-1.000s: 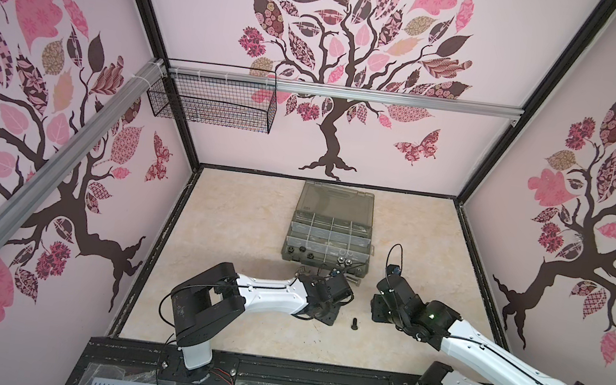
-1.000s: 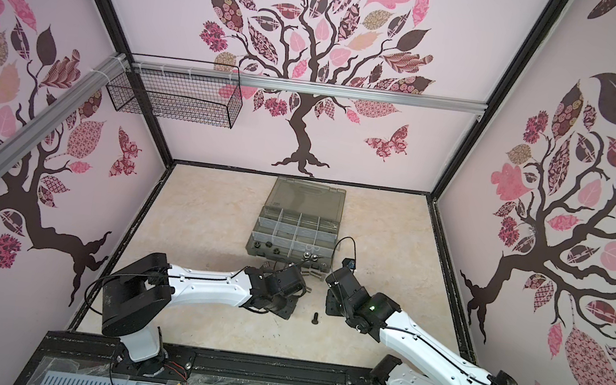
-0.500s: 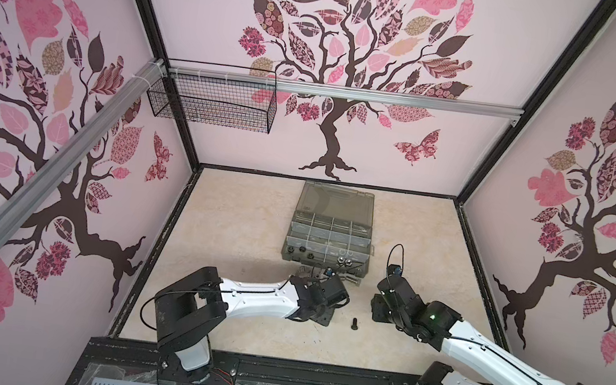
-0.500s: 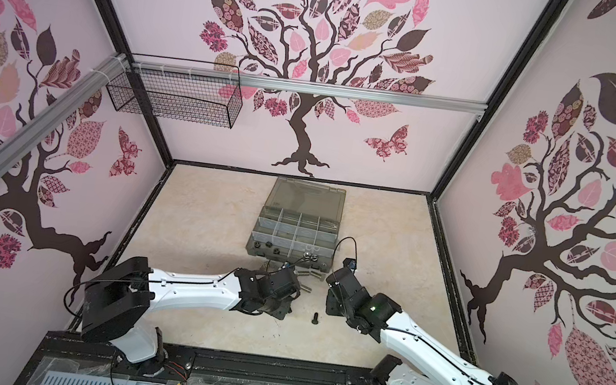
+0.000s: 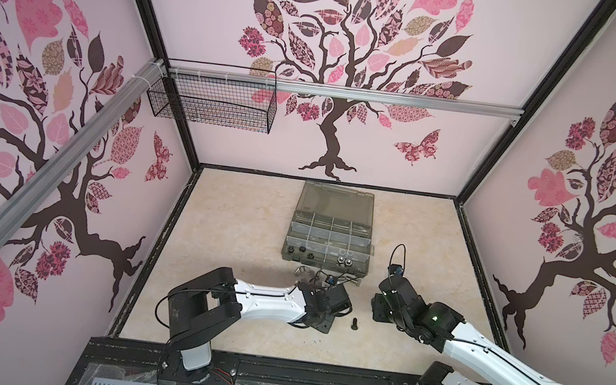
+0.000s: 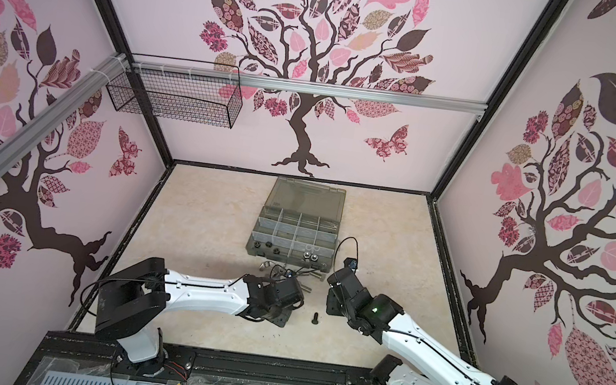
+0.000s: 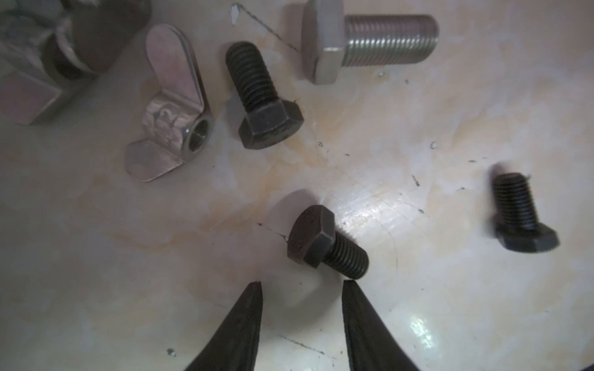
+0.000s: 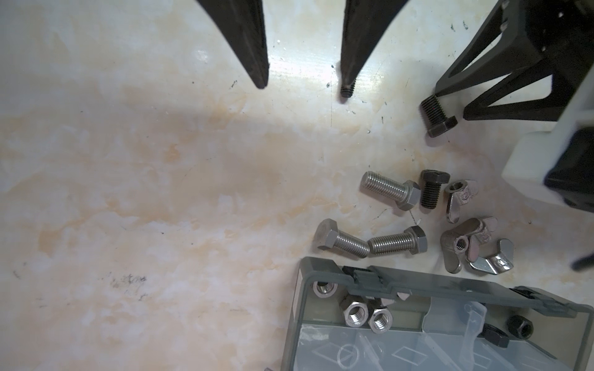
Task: Sort the screws and nuts into containers
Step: Rotate the screw at the bottom-center of the table.
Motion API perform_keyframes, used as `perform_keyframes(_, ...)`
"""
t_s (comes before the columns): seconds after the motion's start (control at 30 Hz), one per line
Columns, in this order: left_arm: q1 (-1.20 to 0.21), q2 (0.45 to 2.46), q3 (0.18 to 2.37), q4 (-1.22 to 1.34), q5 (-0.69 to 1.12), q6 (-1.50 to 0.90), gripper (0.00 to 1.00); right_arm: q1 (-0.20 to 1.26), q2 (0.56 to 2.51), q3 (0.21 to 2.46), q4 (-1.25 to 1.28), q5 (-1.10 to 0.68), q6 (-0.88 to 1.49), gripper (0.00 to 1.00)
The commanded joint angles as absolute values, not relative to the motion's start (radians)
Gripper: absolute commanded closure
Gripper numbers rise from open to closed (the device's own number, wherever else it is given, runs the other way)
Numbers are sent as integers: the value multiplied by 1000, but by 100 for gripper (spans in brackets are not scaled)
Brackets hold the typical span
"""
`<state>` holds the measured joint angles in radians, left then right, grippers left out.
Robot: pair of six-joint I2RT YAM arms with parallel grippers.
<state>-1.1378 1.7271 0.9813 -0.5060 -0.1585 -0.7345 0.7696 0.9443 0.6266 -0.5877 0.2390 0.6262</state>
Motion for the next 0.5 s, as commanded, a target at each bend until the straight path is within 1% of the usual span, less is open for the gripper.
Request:
perform_keyframes(0.0, -1139, 1746, 1033, -506, -179, -761, 55, 765, 924, 611, -612, 254, 632, 59)
perform_keyframes(0.2, -1138, 1772, 1068, -513, -183, -761, 56, 765, 923, 613, -612, 253, 633, 59)
perform_keyframes(0.47, -1140, 1735, 1072, -507, -198, -782, 56, 764, 920, 613, -613, 261, 632, 59)
